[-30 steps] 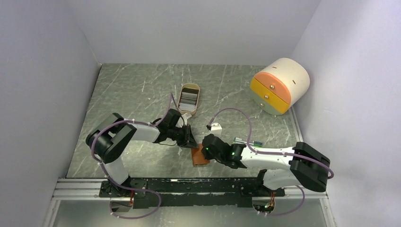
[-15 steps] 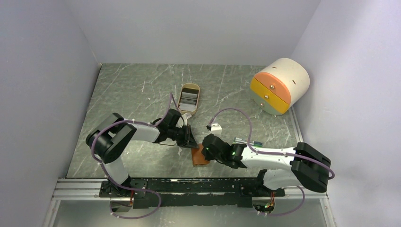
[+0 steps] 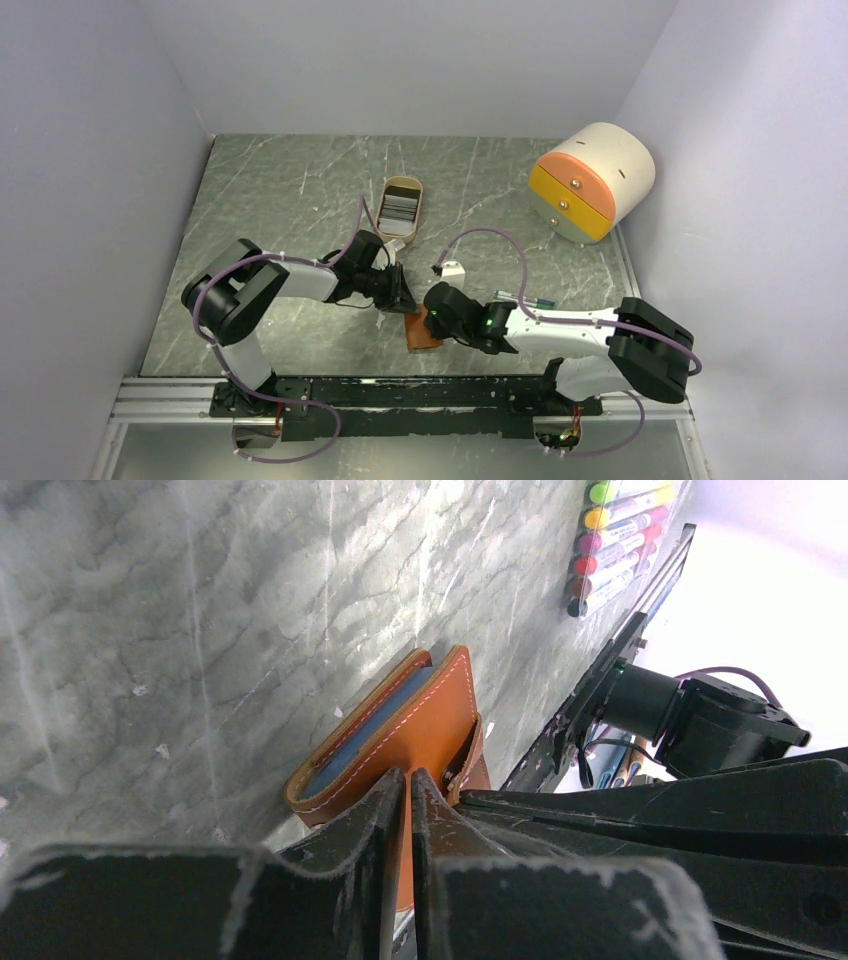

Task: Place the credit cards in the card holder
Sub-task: Close the card holder at the center of the board.

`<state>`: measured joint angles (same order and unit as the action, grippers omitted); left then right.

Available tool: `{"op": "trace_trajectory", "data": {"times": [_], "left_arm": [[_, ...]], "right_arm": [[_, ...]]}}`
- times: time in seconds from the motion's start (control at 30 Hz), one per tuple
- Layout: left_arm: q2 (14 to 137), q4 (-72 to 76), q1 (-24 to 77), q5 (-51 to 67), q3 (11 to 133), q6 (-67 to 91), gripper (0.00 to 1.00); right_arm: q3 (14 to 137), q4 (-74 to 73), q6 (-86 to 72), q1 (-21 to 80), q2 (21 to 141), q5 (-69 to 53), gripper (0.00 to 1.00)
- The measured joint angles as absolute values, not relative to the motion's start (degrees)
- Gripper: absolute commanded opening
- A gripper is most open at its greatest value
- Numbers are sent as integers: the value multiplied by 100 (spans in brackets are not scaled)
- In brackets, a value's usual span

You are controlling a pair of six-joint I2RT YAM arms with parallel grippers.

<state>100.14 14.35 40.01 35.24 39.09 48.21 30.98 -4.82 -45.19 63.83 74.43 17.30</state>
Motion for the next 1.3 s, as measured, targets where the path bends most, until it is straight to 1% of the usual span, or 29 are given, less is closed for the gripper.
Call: {"op": "trace_trajectory", "data": {"times": [0.4, 0.43, 0.47, 0.5, 0.53, 0.63, 0.73, 0.77, 0.93, 1.3], "left_arm": [[10014, 1474, 4001, 3527, 3894, 4821, 14], [10014, 1474, 4001, 3527, 3894, 4821, 14], [10014, 1474, 4001, 3524, 3892, 4821, 14], [10014, 1474, 4001, 3524, 3892, 4821, 14], [10014, 1474, 4001, 3527, 3892, 4821, 14], [10016, 1500, 4001, 3527, 3881, 4823, 14], [10016, 1531, 4001, 3529, 3865, 4823, 14], [10016, 1531, 4001, 3529, 3865, 4823, 14], [10020, 1546, 4001, 3535, 3861, 4825, 14], [10031, 1568, 4001, 3562, 3861, 4823, 14]], "right_arm": [[2980, -427, -4624, 6335, 7411, 1559, 0], [2939, -381, -4624, 6309, 7380, 1516, 3], [2919, -360, -4617, 6296, 7356, 1481, 16], [2906, -338, -4593, 6281, 7330, 1435, 25], [2899, -318, -4563, 6267, 7295, 1372, 27], [2904, -309, -4484, 6270, 7135, 1256, 26], [2976, -410, -4473, 6270, 6906, 1225, 17], [3015, -451, -4464, 6270, 6845, 1229, 16], [3245, -725, -4464, 6259, 6707, 1448, 20], [3304, -1098, -4449, 6165, 7196, 1697, 20]]}}
